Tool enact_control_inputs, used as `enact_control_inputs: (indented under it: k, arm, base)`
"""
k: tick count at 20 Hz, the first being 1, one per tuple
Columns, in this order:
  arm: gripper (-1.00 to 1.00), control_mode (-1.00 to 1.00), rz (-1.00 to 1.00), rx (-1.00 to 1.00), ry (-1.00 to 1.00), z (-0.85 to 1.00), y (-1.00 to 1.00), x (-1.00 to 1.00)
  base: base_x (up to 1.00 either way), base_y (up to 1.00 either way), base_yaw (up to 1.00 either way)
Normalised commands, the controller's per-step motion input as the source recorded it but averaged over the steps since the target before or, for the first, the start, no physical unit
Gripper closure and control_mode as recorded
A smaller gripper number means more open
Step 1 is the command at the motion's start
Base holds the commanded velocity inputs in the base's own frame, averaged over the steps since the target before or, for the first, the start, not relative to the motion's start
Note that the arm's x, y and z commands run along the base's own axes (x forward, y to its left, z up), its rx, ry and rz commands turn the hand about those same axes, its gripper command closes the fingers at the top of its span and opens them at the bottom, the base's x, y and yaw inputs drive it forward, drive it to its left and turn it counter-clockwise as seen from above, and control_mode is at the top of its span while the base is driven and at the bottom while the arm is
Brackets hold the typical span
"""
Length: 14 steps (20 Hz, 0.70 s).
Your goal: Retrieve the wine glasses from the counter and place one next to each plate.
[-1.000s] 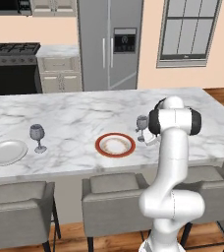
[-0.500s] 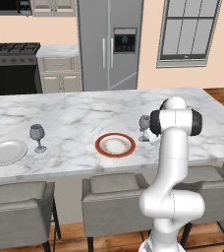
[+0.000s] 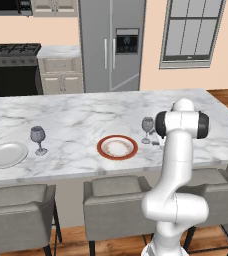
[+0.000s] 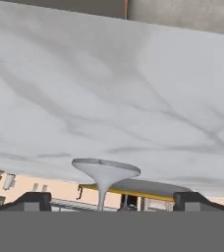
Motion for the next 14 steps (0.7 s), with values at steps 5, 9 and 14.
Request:
enact_control_inputs:
  k: [5,9,14]
  arm:
    - [-1.00,-1.00,-0.02,0.00,-0.09,0.66,0.00,-0.79]
    - [-1.00,-1.00,-0.01,0.00,-0.17,0.96,0.23,-0.88]
    - [-1.00,-1.00,0.00,-0.06,-0.30,1.00,0.48,-0.73]
  base:
    - [0.00,0.00,0.00]
    - [0.00,0.00,0.00]
    - [0.00,0.00,0.00]
